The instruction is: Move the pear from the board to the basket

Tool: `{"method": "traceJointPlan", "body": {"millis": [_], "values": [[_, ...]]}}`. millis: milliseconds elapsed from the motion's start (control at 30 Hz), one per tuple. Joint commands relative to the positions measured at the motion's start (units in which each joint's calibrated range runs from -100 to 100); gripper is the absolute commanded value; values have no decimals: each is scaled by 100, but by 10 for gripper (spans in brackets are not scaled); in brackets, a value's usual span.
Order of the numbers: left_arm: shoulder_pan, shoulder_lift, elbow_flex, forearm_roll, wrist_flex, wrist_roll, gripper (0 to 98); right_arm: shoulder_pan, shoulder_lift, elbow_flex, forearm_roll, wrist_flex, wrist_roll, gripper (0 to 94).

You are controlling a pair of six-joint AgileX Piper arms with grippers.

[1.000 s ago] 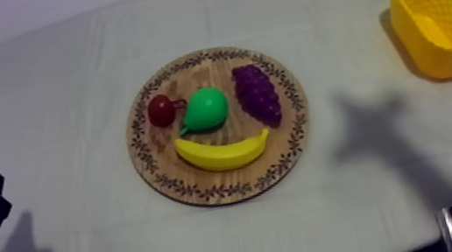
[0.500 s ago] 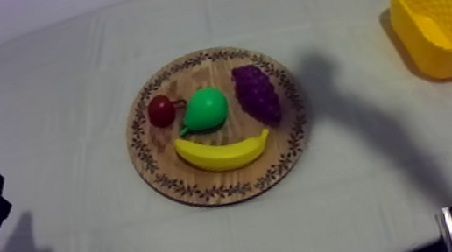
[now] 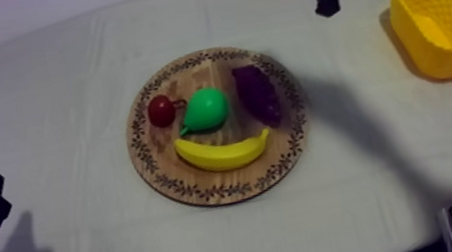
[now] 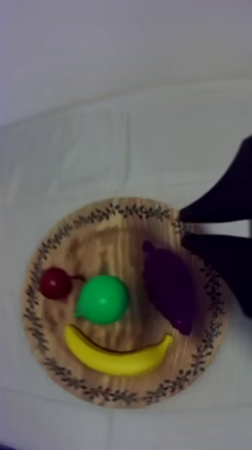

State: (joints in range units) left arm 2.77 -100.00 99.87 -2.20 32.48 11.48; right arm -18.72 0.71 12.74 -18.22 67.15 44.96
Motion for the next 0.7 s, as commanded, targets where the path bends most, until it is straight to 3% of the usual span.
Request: {"method": "traceJointPlan", "body": {"millis": [0, 200, 367, 667], "values": [[1, 0, 2, -2, 1, 0, 1, -53, 276, -7, 62, 83, 233, 106], [1, 0, 2, -2, 1, -1, 1, -249, 756, 48, 195, 303, 652, 201], [1, 0, 2, -2, 1, -1, 1, -369, 1035, 132, 224, 443, 922, 368], [1, 0, 2, -2, 1, 1, 1, -515, 1329, 235, 295, 224, 923, 650]]}}
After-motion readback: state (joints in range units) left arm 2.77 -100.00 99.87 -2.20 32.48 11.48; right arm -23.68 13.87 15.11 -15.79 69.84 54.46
